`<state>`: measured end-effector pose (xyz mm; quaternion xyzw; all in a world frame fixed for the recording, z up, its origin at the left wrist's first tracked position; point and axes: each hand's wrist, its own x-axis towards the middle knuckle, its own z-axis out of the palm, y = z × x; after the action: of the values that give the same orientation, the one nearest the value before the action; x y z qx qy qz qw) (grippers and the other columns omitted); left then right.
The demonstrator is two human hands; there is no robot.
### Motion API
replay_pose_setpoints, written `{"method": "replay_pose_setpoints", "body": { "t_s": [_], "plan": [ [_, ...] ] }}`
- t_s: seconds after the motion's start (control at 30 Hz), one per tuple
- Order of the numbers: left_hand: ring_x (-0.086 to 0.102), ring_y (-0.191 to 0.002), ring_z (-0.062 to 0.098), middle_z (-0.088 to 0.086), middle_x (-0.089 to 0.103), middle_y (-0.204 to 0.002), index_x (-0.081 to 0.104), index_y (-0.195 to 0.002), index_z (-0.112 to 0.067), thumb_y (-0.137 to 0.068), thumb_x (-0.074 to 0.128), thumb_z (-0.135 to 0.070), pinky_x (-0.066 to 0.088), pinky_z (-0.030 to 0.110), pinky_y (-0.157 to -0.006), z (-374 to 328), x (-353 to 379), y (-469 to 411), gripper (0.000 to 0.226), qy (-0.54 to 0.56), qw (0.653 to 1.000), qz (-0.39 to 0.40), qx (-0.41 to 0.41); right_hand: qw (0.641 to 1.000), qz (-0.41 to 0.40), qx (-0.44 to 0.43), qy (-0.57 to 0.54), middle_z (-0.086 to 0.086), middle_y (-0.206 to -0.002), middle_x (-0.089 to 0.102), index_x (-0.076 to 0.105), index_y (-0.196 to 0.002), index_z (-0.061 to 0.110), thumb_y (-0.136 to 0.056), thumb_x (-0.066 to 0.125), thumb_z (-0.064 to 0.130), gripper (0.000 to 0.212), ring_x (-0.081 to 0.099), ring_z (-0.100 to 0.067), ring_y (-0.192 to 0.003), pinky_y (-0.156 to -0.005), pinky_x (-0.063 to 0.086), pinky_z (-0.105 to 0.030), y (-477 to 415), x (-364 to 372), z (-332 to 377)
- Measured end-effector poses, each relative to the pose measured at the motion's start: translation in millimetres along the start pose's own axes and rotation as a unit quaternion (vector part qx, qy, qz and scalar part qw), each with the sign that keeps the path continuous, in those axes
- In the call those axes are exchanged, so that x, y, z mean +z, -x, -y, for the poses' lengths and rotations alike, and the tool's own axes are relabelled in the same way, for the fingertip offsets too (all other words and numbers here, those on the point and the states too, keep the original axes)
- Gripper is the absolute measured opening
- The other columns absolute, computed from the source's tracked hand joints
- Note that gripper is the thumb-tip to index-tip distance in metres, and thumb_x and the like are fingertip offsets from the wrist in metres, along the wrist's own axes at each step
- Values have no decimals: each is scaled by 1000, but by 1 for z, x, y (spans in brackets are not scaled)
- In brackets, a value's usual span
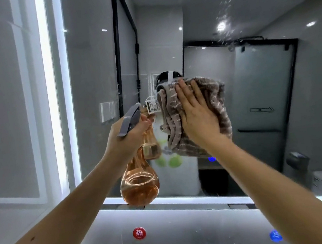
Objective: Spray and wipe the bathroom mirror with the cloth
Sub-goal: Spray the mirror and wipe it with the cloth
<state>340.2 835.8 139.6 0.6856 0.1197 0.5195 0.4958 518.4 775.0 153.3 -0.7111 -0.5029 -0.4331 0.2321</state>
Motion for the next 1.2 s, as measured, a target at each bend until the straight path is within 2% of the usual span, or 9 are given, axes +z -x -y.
{"method": "replay_pose_setpoints", "body": {
  "t_s": [0.23, 0.4, 0.47, 0.6, 0.7, 0.8, 0.87, 1.07, 1.2],
  "plan": [
    [43, -65, 23, 15, 51, -76, 56, -87, 6, -84, 56, -12, 34, 29, -55, 12, 6, 0, 18, -24, 999, 19, -12, 993, 71, -99, 4, 0, -150, 25, 21, -143, 16, -89, 26, 26, 55, 8, -19, -140, -112, 24, -48, 71, 32, -13],
    [48, -51, 5, -9, 57, -55, 61, -69, -21, -86, 56, -12, 36, 15, -45, -5, 13, -5, 20, 0, 1000, 7, 3, 998, 7, -41, 40, 9, -155, 6, 8, -147, 22, -99, 26, 30, 51, -6, -13, -142, -113, -5, -30, -29, -22, -10],
    [47, -58, 11, 3, 56, -65, 60, -71, -14, -85, 57, -10, 35, 19, -47, -9, 12, -4, 15, 3, 1000, 2, 7, 1000, 5, -14, 27, 8, -155, -3, 0, -146, 20, -99, 23, 27, 53, -15, -12, -140, -114, -11, -34, -24, -13, -3],
    [44, -67, 24, 13, 51, -76, 57, -74, -14, -85, 55, -10, 35, 24, -52, -9, 8, 1, 12, -5, 1000, 7, 2, 998, 44, -27, -36, -6, -151, 25, 23, -143, 9, -91, 24, 23, 54, 6, -19, -141, -111, 24, -49, 64, 32, 6],
    [50, -73, 24, 11, 57, -77, 61, -76, -15, -85, 56, -11, 39, 26, -57, -9, 5, 5, 11, -13, 1000, 4, 2, 997, 69, -39, -18, 4, -148, 29, 28, -142, 15, -89, 27, 29, 55, 12, -15, -139, -106, 35, -43, 75, 27, -6],
    [49, -76, 26, 14, 56, -85, 59, -89, 2, -85, 56, -11, 36, 27, -55, -10, -1, 1, 14, -8, 1000, -1, 5, 995, 57, -76, 16, 12, -149, 1, 3, -142, 23, -91, 14, 33, 53, -9, -10, -138, -115, 2, -29, 37, 1, -11],
    [48, -73, 25, 15, 56, -86, 58, -95, 5, -85, 56, -12, 34, 25, -53, -13, -5, -2, 20, -16, 1000, -3, 17, 998, 32, -48, 29, 13, -152, -4, -1, -145, 24, -98, 19, 29, 51, -13, -9, -139, -103, -22, -17, -2, -16, -15],
    [45, -59, 14, 14, 53, -84, 58, -82, -9, -86, 55, -10, 33, 16, -43, -21, -4, -2, 5, -17, 1000, -2, 21, 1000, 25, 13, -10, 6, -153, -16, -10, -144, 19, -98, 16, 31, 55, -24, -12, -137, -108, -19, -25, 0, -7, -5],
    [48, -70, 24, 14, 53, -78, 59, -79, -4, -84, 55, -9, 37, 28, -57, -13, 5, 4, 9, -1, 1000, 6, 2, 996, 93, -6, -18, 10, -145, -26, -20, -137, 23, -83, -4, 46, 61, -32, -9, -131, -110, -13, -27, 60, 18, -9]
  ]
}}
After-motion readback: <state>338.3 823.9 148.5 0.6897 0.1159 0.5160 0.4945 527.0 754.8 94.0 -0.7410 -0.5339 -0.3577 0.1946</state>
